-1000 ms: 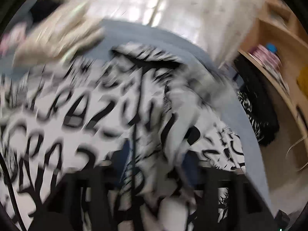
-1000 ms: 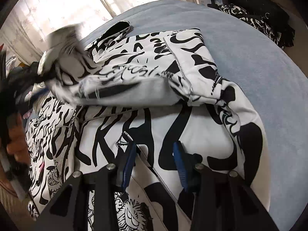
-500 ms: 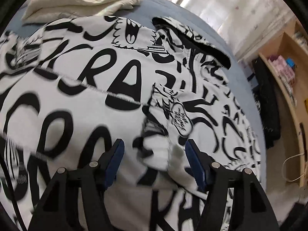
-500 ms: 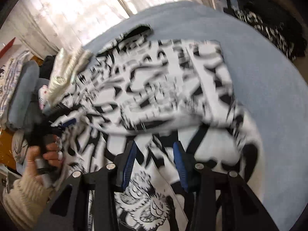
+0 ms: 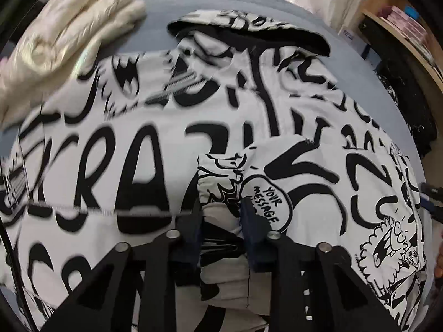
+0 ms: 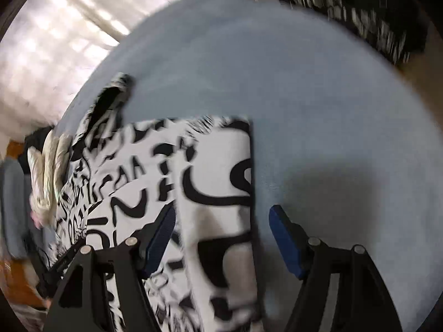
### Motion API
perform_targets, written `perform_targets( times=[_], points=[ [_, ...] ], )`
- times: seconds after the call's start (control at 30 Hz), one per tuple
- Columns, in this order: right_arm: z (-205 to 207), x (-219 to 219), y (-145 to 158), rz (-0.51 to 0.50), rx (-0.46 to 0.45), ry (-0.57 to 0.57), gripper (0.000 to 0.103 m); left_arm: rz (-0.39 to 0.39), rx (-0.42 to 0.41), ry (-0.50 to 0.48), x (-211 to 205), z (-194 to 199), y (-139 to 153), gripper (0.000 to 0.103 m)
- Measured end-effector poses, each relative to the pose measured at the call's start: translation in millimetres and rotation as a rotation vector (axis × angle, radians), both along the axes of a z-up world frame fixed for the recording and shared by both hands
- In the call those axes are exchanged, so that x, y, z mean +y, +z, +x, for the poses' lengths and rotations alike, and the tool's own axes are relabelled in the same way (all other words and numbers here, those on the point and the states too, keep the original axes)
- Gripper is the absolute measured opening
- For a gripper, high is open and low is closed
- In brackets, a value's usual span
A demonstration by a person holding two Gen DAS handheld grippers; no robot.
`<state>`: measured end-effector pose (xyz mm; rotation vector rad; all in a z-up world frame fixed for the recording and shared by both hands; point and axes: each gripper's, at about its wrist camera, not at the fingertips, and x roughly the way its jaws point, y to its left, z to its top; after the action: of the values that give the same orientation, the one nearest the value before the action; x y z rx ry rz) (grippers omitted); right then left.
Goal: Fold large clothes
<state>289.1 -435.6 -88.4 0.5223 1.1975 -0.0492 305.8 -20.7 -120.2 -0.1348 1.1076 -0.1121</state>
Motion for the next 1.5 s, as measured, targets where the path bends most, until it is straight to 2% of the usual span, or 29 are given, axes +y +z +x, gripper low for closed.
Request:
perform_targets(
  times=[0.03, 0.07, 0.1, 0.13, 0.2, 0.27, 0.3, 0.4, 0.47, 0.53, 0.57, 0.6, 0.63, 0.7, 0.8, 0.87, 0.93, 0.97, 1.0, 1.03, 1.07, 1.1, 1.13, 1.17, 1.23, 1.27, 1.3, 1.33, 1.5],
  points=[
    [5, -2, -9, 0.017, 0.015, -0.008, 0.066, -0.003, -0.023, 0.006, 0, 1, 5, 0.013],
    [8, -2, -15, 0.021, 0.022, -0.005, 0.057, -0.003, -0.040, 0.011, 1, 2, 10, 0.009],
    [12, 2, -17, 0.005, 0.017, 0.010, 0.030, 0.000, -0.061, 0.016, 1, 3, 16, 0.007],
    [11, 7, -16, -0.009, 0.003, 0.025, 0.008, 0.008, -0.087, 0.020, 1, 4, 22, 0.007],
    [14, 15, -2, -0.077, -0.037, 0.043, 0.003, 0.017, -0.147, 0.027, -1, 5, 35, 0.006],
    [14, 20, 22, -0.144, -0.172, 0.067, 0.002, 0.033, -0.196, 0.035, -2, 3, 41, 0.006],
    [15, 23, 25, -0.156, -0.194, 0.069, 0.002, 0.053, -0.208, 0.041, -4, 3, 40, 0.006],
    [32, 26, -3, -0.223, -0.076, 0.096, 0.006, 0.109, -0.155, 0.041, -5, 5, 16, 0.009],
    [31, 25, -14, -0.215, -0.023, 0.102, 0.010, 0.097, -0.086, 0.041, 1, 5, 0, 0.017],
    [20, 17, -4, -0.146, -0.020, 0.080, 0.015, 0.033, -0.053, 0.054, 10, 1, -5, 0.040],
    [16, 16, 0, -0.117, -0.015, 0.078, 0.023, 0.007, -0.046, 0.060, 14, -2, -5, 0.050],
    [8, 16, 6, -0.091, -0.011, 0.086, 0.033, -0.017, -0.038, 0.067, 18, -3, -4, 0.067],
    [-4, 14, 12, -0.082, -0.010, 0.101, 0.038, -0.046, -0.032, 0.071, 23, -6, -3, 0.069],
    [-28, 22, 25, -0.105, 0.009, 0.168, 0.043, -0.070, -0.017, 0.056, 27, -12, -2, 0.069],
    [-65, 39, 31, -0.185, 0.070, 0.263, 0.044, -0.031, 0.003, 0.014, 20, -22, -7, 0.067],
    [-83, 44, 26, -0.213, 0.113, 0.289, 0.044, -0.016, -0.014, -0.006, 16, -29, -8, 0.060],
    [-100, 46, 16, -0.214, 0.137, 0.295, 0.044, -0.023, -0.015, -0.016, 12, -32, -10, 0.040],
    [-103, 45, 12, -0.214, 0.134, 0.294, 0.043, -0.018, -0.020, -0.018, 9, -33, -9, 0.035],
    [-107, 44, 8, -0.213, 0.135, 0.288, 0.035, 0.016, -0.029, -0.014, 5, -35, -7, 0.031],
    [-113, 42, 8, -0.190, 0.128, 0.273, 0.019, 0.053, -0.044, -0.016, 1, -36, -3, 0.027],
    [-116, 42, 12, -0.193, 0.108, 0.270, 0.018, 0.083, -0.061, -0.021, -2, -38, -1, 0.027],
    [-119, 44, 14, -0.231, 0.088, 0.272, 0.018, 0.100, -0.073, -0.027, -4, -40, -1, 0.027],
    [-123, 49, 9, -0.304, 0.097, 0.282, 0.018, 0.111, -0.069, -0.036, -5, -42, -3, 0.028],
    [-124, 51, 1, -0.334, 0.124, 0.289, 0.018, 0.127, -0.058, -0.048, -6, -46, -7, 0.030],
    [-125, 53, -6, -0.370, 0.155, 0.285, 0.019, 0.158, -0.070, -0.057, -7, -54, -4, 0.040],
    [-126, 54, -2, -0.379, 0.156, 0.275, 0.021, 0.164, -0.065, -0.052, -6, -56, -1, 0.045],
    [-126, 55, 6, -0.393, 0.161, 0.258, 0.023, 0.151, -0.060, -0.047, -3, -59, 3, 0.055],
    [-128, 56, 14, -0.407, 0.157, 0.242, 0.024, 0.118, -0.058, -0.038, 2, -63, 10, 0.059],
    [-139, 83, 49, -0.438, 0.060, 0.250, 0.024, 0.096, -0.118, -0.032, 10, -83, 43, 0.066]
  ],
)
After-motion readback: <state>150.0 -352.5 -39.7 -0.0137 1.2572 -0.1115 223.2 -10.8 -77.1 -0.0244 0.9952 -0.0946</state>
